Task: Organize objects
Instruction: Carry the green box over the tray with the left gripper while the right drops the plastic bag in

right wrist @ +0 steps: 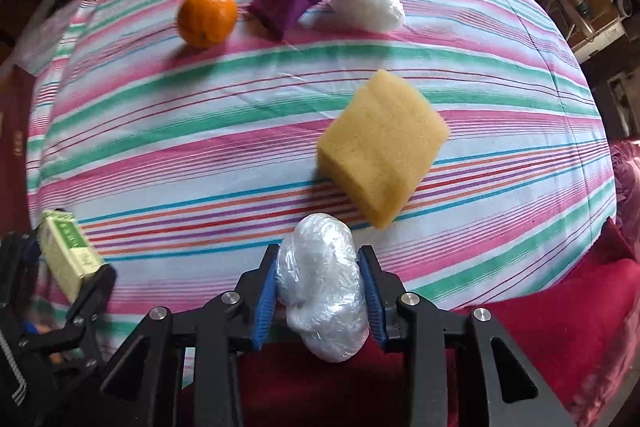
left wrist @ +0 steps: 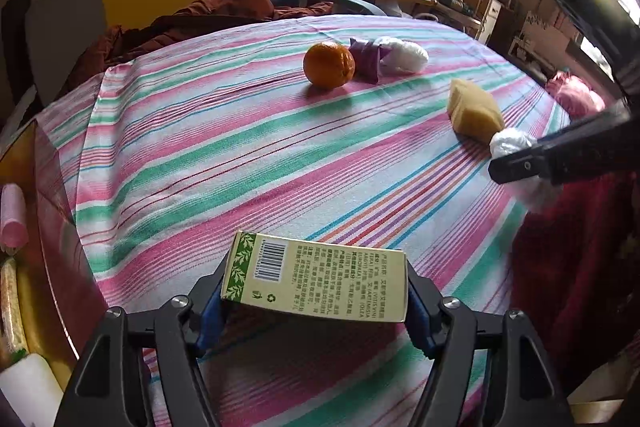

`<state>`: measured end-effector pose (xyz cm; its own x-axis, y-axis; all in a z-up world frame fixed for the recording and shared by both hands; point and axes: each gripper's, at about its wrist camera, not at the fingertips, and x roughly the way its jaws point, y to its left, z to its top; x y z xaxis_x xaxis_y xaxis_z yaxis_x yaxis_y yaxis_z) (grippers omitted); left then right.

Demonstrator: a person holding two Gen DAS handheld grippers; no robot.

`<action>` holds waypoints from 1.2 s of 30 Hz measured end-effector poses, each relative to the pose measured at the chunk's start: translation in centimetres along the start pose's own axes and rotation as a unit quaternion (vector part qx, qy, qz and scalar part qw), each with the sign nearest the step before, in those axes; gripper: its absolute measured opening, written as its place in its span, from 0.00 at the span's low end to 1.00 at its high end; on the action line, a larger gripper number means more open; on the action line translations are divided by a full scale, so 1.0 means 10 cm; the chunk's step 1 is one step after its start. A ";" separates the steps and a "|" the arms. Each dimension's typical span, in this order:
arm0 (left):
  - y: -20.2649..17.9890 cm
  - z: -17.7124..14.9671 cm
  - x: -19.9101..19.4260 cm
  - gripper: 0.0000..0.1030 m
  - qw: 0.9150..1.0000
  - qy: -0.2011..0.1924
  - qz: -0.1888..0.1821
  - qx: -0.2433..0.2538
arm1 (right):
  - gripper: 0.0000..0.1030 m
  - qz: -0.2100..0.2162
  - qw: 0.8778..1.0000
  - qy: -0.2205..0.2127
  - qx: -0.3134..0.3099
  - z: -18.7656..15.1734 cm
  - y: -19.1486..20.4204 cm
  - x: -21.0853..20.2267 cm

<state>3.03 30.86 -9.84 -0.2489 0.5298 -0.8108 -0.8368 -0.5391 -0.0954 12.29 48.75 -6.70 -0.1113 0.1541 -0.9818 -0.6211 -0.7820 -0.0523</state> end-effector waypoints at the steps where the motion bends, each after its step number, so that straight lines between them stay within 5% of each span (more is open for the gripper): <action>1: 0.02 0.00 -0.04 0.71 1.000 -0.004 -0.003 -0.005 | 0.37 0.014 1.000 -0.009 -0.001 -0.05 0.02 -0.06; 13: 0.61 -0.01 -1.03 0.71 0.992 -0.087 0.020 -0.093 | 0.37 0.116 0.987 -0.113 -0.008 -0.09 0.59 -0.62; 24: 1.77 -0.45 -1.77 0.71 0.960 -0.126 0.092 -0.231 | 0.37 0.211 0.958 -0.153 -0.121 0.01 1.89 -0.68; 30: 2.14 -0.68 -1.95 0.71 0.946 -0.132 0.104 -0.276 | 0.37 0.227 0.946 -0.151 -0.178 -0.10 2.45 -0.64; 36: 2.23 -0.64 -1.91 0.71 0.946 -0.132 0.100 -0.278 | 0.38 0.209 0.942 -0.155 -0.213 -0.22 2.78 -0.55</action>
<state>-7.76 4.49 -0.19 -0.5502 0.4858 -0.6792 -0.3927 -0.8683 -0.3029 -2.69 24.80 -3.11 -0.5386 -0.1044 -0.8361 -0.1123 -0.9746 0.1940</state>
